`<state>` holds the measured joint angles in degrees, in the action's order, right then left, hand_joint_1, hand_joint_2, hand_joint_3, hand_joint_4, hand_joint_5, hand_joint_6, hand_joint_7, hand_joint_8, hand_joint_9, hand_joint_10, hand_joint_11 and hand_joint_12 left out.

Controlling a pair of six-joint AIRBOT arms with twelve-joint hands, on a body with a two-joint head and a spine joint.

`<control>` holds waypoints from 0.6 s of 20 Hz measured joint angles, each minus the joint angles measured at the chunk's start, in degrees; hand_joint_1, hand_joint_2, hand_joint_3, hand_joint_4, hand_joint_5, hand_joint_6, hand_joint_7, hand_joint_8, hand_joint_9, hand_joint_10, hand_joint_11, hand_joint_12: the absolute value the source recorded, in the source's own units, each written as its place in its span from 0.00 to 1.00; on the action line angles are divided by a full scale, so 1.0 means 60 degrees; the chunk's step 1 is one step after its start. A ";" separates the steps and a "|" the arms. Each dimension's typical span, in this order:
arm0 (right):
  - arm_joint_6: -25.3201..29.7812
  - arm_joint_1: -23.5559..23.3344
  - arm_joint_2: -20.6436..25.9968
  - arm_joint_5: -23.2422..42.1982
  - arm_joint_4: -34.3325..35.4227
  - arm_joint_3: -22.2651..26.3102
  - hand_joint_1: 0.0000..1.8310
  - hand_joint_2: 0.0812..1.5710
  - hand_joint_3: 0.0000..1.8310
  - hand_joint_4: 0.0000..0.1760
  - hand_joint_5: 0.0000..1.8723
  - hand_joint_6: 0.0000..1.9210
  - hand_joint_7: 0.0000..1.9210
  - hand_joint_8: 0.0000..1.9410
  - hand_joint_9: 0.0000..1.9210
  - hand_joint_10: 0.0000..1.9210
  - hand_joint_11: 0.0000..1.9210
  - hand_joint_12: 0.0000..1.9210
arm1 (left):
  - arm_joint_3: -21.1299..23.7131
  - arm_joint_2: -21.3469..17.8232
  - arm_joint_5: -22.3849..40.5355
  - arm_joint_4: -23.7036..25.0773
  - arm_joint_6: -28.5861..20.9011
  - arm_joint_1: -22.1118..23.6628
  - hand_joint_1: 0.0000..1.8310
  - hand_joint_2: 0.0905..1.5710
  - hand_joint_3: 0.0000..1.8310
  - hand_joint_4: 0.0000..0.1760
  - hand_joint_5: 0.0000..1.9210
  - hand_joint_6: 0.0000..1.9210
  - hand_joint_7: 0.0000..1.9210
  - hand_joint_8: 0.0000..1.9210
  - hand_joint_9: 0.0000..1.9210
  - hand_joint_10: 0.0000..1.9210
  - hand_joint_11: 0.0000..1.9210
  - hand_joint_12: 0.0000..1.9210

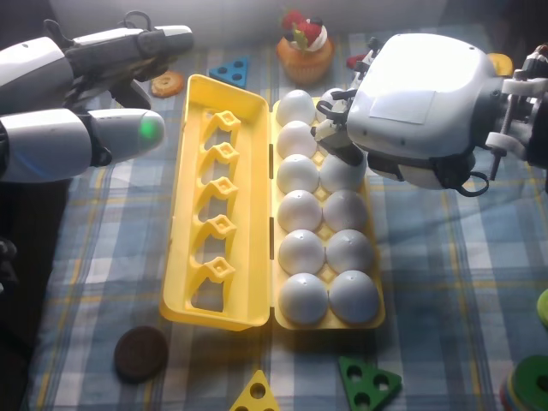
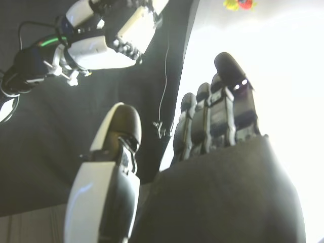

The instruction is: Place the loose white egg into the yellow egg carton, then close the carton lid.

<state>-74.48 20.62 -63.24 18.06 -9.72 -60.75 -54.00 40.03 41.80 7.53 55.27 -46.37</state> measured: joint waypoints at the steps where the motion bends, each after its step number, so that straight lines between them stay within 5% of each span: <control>1: -0.0015 0.0004 0.0000 -0.0036 0.0004 0.0000 0.71 0.76 0.00 0.00 0.09 0.18 0.17 0.46 0.13 0.56 0.04 0.91 | -0.0011 0.0000 -0.0004 0.0000 0.0004 0.0000 0.31 0.85 0.00 0.09 0.09 0.00 0.07 0.00 0.07 0.01 0.00 0.68; 2: -0.0018 0.0004 0.0080 -0.0069 0.0040 0.0018 0.65 0.83 0.00 0.00 0.01 0.01 0.01 0.03 0.00 0.05 0.00 0.18 | -0.0018 0.0000 0.0004 0.0000 0.0000 0.0000 0.32 0.85 0.00 0.12 0.09 0.00 0.07 0.00 0.07 0.01 0.00 0.67; 3: -0.0015 0.0004 0.0189 -0.0066 0.0109 0.0080 0.68 0.82 0.00 0.00 0.00 0.00 0.00 0.00 0.00 0.01 0.00 0.03 | -0.0025 0.0000 0.0000 -0.0011 0.0000 0.0000 0.30 0.85 0.00 0.21 0.09 0.00 0.07 0.00 0.07 0.01 0.00 0.67; 4: -0.0015 0.0004 0.0678 0.0109 0.0106 0.0375 0.72 0.78 0.00 0.00 0.00 0.00 0.00 0.00 0.00 0.00 0.01 0.01 | -0.0029 0.0000 0.0004 -0.0055 0.0000 0.0000 0.29 0.85 0.00 0.16 0.09 0.00 0.07 0.00 0.07 0.01 0.00 0.67; 5: -0.0015 0.0000 0.0867 0.0189 0.0106 0.0492 0.76 0.76 0.00 0.00 0.00 0.00 0.07 0.03 0.02 0.20 0.00 0.51 | -0.0029 0.0000 0.0018 -0.0091 0.0000 0.0000 0.28 0.85 0.00 0.08 0.09 0.00 0.08 0.00 0.08 0.01 0.00 0.69; 6: -0.0011 0.0000 0.1133 0.0306 0.0106 0.0637 0.70 0.79 0.00 0.00 0.00 0.00 0.01 0.01 0.00 0.08 0.00 0.73 | -0.0025 0.0000 0.0051 -0.0160 0.0000 -0.0040 0.27 0.85 0.00 0.09 0.09 0.00 0.07 0.00 0.08 0.01 0.00 0.67; 7: -0.0015 0.0000 0.1592 0.0521 0.0109 0.0882 0.65 0.83 0.01 0.00 0.00 0.00 0.00 0.00 0.00 0.02 0.00 0.71 | -0.0022 -0.0004 0.0157 -0.0291 0.0000 -0.0124 0.25 0.86 0.00 0.11 0.09 0.00 0.07 0.00 0.08 0.01 0.00 0.66; 8: -0.0018 0.0000 0.2000 0.0692 0.0168 0.1093 0.51 0.81 0.00 0.13 0.00 0.00 0.00 0.00 0.00 0.00 0.00 0.33 | 0.0047 -0.0011 0.0266 -0.0474 0.0004 -0.0219 0.27 0.85 0.00 0.11 0.09 0.00 0.07 0.00 0.08 0.01 0.00 0.66; 9: -0.0022 0.0004 0.2273 0.0812 0.0197 0.1249 0.31 0.79 0.00 0.67 0.00 0.00 0.00 0.00 0.00 0.00 0.00 0.20 | 0.0080 -0.0015 0.0382 -0.0601 -0.0007 -0.0346 0.28 0.86 0.00 0.00 0.08 0.00 0.07 0.00 0.09 0.01 0.00 0.63; 10: -0.0040 0.0171 0.2554 0.1089 0.0299 0.1421 0.26 0.76 0.00 0.88 0.00 0.00 0.00 0.00 0.00 0.00 0.00 0.05 | 0.0080 -0.0015 0.0510 -0.0623 -0.0113 -0.0481 0.26 0.88 0.01 0.00 0.07 0.00 0.08 0.00 0.10 0.02 0.00 0.63; 11: -0.0036 0.0477 0.2867 0.1537 0.0441 0.1639 0.23 0.74 0.00 0.98 0.00 0.00 0.00 0.00 0.00 0.00 0.00 0.01 | 0.0051 -0.0011 0.0736 -0.0721 -0.0550 -0.0692 0.25 0.89 0.00 0.00 0.05 0.00 0.07 0.00 0.08 0.01 0.00 0.57; 12: -0.0044 0.0710 0.3071 0.1654 0.0477 0.1803 0.22 0.73 0.00 0.96 0.00 0.00 0.00 0.00 0.00 0.00 0.00 0.00 | -0.0073 0.0004 0.0940 -0.0721 -0.1002 -0.0907 0.25 0.89 0.00 0.00 0.05 0.00 0.07 0.00 0.08 0.01 0.00 0.56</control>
<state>-74.74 24.88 -44.82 27.99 -6.85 -49.93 -54.43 40.05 47.44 3.20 49.25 -51.81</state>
